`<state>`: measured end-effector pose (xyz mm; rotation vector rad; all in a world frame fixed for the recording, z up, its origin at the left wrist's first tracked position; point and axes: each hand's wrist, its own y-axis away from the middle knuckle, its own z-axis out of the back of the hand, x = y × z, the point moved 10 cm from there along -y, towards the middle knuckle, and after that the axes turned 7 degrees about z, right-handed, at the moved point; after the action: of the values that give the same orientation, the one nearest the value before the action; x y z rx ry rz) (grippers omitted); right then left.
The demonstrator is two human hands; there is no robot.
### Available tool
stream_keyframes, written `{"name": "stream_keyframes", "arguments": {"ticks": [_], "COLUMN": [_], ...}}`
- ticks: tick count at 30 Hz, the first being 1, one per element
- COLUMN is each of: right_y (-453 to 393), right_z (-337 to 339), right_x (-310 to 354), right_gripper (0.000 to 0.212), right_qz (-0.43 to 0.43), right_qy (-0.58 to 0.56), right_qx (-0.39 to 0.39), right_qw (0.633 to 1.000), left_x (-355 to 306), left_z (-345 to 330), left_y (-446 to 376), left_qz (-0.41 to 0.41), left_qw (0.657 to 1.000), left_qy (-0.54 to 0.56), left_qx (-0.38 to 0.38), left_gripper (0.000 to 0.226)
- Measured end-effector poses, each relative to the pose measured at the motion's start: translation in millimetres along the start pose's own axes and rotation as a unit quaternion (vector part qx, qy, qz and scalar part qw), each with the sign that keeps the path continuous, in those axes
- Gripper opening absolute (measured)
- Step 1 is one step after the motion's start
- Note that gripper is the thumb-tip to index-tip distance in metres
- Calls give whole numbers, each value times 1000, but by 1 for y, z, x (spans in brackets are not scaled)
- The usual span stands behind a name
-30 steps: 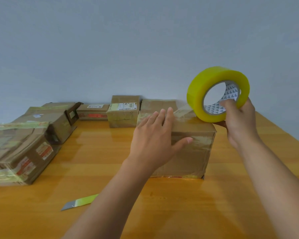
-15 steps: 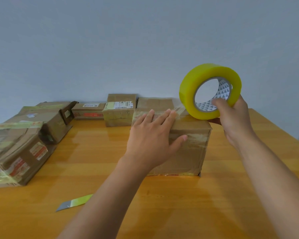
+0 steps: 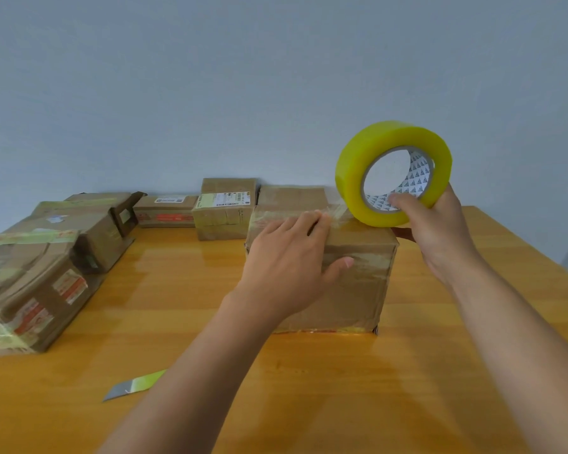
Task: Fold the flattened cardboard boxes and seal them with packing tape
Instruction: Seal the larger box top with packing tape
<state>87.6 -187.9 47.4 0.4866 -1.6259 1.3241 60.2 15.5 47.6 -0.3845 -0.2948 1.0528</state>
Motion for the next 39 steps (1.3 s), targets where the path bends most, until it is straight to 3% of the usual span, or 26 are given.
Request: {"name": "stream_keyframes", "arguments": {"ticks": [6,12,23,27,32,39], "right_y": [0,-1,20,21,23,19], "right_z": [4,40,2,2,5,14], "right_x": [6,15,-29,-29,-24,-13], "right_gripper": [44,34,24,27,29,30], "right_qz": [15,24,-135,-129,-108,-69], "right_qy": [36,56,-184,-200,-188,-137], "right_qx": [-13,-77,-6,-16,-23,-35], "right_qw": [999,995,974,971,976,988], "left_x": [2,2,-10,-9,-6,-8], "left_z": [4,7,3,6,1,1], "left_y": [3,3,-3,-9,-12,-12], "left_qz": [10,10,-9,11,15,5], "left_qw": [999,998,1000,1000,1000,999], "left_qy": [22,35,27,18,9,10], "left_qx": [-43,-60,-8,-3,17,30], "left_gripper": [65,59,65,80,67,68]}}
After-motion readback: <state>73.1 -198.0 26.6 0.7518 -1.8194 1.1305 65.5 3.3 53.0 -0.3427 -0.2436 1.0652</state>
